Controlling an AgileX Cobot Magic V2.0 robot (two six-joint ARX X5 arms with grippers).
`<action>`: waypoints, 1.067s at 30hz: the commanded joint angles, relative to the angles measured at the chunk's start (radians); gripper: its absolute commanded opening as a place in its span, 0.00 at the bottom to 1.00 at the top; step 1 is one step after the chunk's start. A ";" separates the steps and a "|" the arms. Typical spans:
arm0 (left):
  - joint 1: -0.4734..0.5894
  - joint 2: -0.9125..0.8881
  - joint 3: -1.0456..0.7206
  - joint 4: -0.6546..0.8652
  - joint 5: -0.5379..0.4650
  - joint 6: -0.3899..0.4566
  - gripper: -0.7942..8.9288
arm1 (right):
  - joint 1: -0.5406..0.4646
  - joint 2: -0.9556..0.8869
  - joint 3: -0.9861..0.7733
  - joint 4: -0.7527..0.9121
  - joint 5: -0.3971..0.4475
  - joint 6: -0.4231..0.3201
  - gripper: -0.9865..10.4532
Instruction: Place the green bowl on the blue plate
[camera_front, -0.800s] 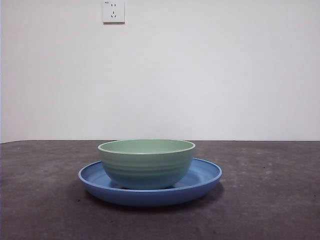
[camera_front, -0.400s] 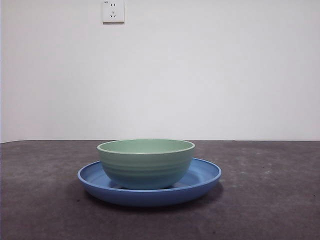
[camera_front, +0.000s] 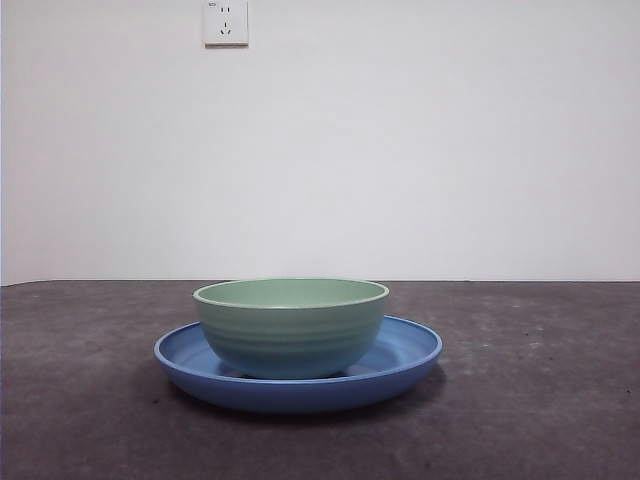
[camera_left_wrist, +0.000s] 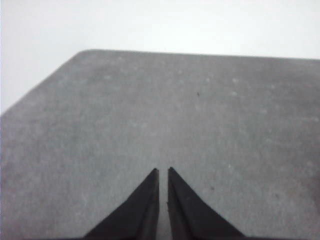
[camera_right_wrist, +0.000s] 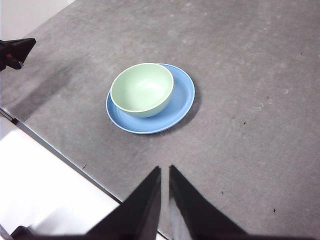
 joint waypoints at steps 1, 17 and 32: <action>-0.001 -0.006 -0.021 -0.023 -0.003 0.021 0.11 | 0.005 0.001 0.014 0.010 0.000 0.003 0.11; 0.048 -0.006 -0.021 -0.028 -0.003 0.058 0.11 | 0.005 0.001 0.014 0.010 0.000 0.003 0.11; 0.053 -0.006 -0.021 -0.024 -0.003 0.066 0.11 | 0.005 0.001 0.014 0.010 0.000 0.003 0.11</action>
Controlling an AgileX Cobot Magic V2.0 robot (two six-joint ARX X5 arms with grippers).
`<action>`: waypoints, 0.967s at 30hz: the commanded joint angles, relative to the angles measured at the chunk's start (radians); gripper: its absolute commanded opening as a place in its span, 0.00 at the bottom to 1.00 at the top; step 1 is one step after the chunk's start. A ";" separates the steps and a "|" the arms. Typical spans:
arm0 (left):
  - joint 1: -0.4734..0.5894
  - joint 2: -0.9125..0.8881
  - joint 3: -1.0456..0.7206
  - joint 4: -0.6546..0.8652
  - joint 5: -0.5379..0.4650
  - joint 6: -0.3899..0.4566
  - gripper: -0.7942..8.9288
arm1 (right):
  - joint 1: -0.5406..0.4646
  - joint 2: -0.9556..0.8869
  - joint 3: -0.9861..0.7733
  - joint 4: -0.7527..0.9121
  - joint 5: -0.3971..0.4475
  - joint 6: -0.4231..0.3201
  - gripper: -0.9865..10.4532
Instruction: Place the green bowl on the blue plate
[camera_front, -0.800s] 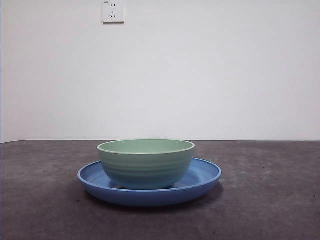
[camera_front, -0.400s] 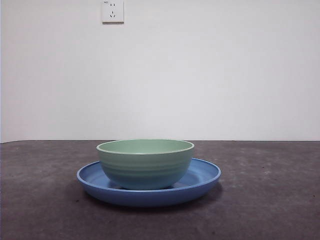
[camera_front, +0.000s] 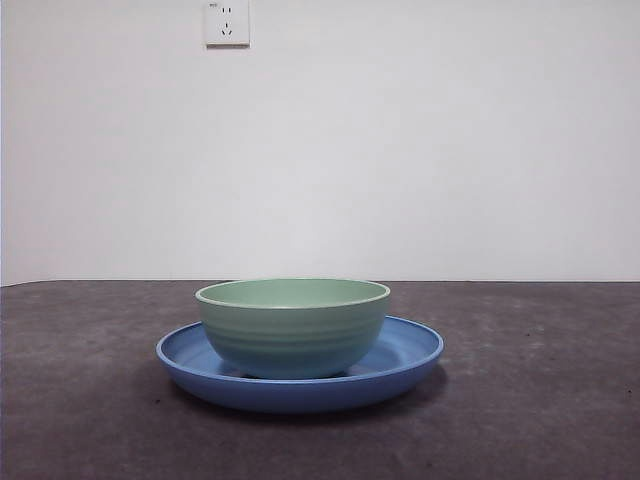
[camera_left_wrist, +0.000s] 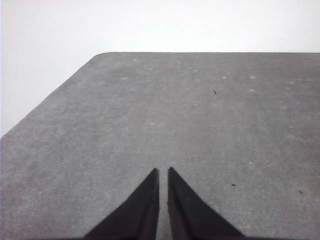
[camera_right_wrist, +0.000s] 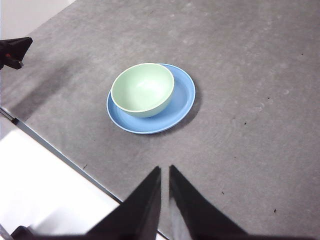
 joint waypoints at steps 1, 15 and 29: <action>0.002 -0.001 -0.021 -0.005 -0.003 0.016 0.11 | 0.005 0.001 0.014 0.010 0.000 0.003 0.11; 0.002 -0.001 -0.021 -0.005 -0.003 0.016 0.11 | -0.019 -0.003 0.014 0.010 -0.004 0.003 0.11; 0.002 -0.001 -0.021 -0.005 -0.003 0.016 0.11 | -0.439 -0.188 -0.582 0.760 0.003 -0.031 0.11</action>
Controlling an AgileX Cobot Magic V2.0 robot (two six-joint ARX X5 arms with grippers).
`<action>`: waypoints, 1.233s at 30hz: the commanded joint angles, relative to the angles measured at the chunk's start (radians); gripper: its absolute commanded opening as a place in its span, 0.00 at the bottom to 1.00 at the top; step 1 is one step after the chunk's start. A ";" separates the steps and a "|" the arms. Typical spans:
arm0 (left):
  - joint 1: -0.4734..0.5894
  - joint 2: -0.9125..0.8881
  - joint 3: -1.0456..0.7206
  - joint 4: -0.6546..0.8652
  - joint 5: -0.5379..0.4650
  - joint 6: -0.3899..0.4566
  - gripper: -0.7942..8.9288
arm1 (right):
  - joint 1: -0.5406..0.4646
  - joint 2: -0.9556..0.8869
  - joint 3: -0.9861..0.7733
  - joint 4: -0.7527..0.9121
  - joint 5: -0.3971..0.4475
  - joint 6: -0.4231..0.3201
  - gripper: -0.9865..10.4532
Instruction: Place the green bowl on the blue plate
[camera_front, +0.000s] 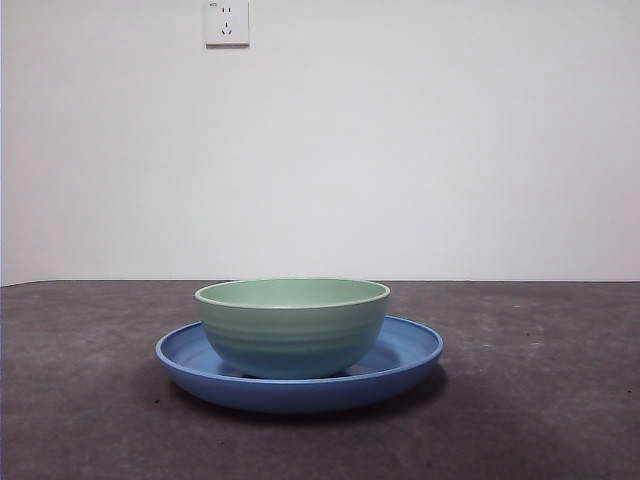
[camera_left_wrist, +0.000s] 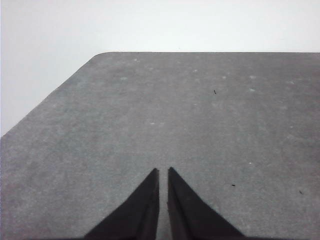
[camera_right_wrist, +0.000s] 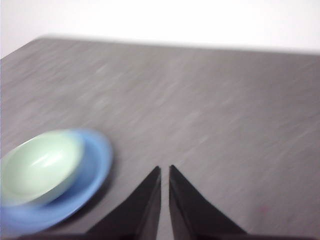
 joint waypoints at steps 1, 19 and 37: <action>0.002 -0.001 -0.021 -0.005 -0.003 0.016 0.11 | -0.042 -0.041 -0.135 0.192 0.069 -0.013 0.11; 0.002 -0.001 -0.021 -0.005 -0.003 0.016 0.11 | 0.030 -0.237 -0.562 0.587 0.460 -0.010 0.11; 0.002 -0.001 -0.020 -0.005 -0.003 0.016 0.11 | 0.108 -0.237 -0.641 0.519 0.454 -0.033 0.11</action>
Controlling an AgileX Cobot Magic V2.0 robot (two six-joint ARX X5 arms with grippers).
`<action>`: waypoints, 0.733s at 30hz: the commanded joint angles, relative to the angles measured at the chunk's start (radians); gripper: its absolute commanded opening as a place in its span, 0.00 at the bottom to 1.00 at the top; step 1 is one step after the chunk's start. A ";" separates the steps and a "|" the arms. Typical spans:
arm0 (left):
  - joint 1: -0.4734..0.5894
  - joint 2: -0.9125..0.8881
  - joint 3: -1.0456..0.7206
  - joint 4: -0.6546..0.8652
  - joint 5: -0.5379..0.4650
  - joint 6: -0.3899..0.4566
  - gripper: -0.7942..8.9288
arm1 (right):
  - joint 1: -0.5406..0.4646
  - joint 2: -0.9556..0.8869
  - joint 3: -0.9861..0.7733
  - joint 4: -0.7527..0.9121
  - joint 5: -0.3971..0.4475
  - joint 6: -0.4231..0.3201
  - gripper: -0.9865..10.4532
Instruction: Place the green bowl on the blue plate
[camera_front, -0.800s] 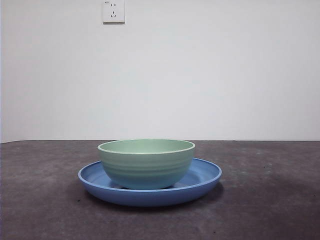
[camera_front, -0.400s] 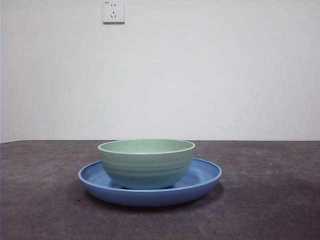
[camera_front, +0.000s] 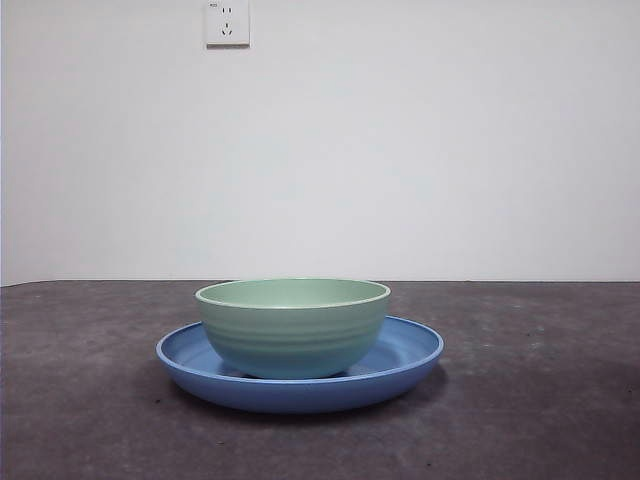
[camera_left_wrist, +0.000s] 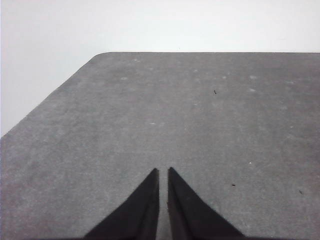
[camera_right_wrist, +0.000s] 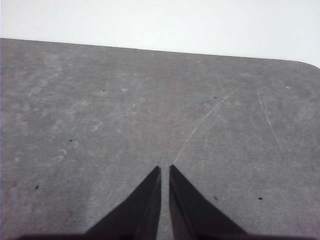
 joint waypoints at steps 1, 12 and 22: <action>0.002 -0.001 -0.021 -0.005 -0.003 0.016 0.11 | 0.002 -0.002 -0.005 -0.013 -0.001 -0.012 0.11; 0.002 -0.001 -0.021 -0.005 -0.003 0.016 0.11 | 0.002 -0.002 -0.005 0.010 0.000 -0.014 0.11; 0.002 -0.001 -0.021 -0.005 -0.003 0.016 0.11 | 0.002 -0.002 -0.005 0.010 0.000 -0.014 0.11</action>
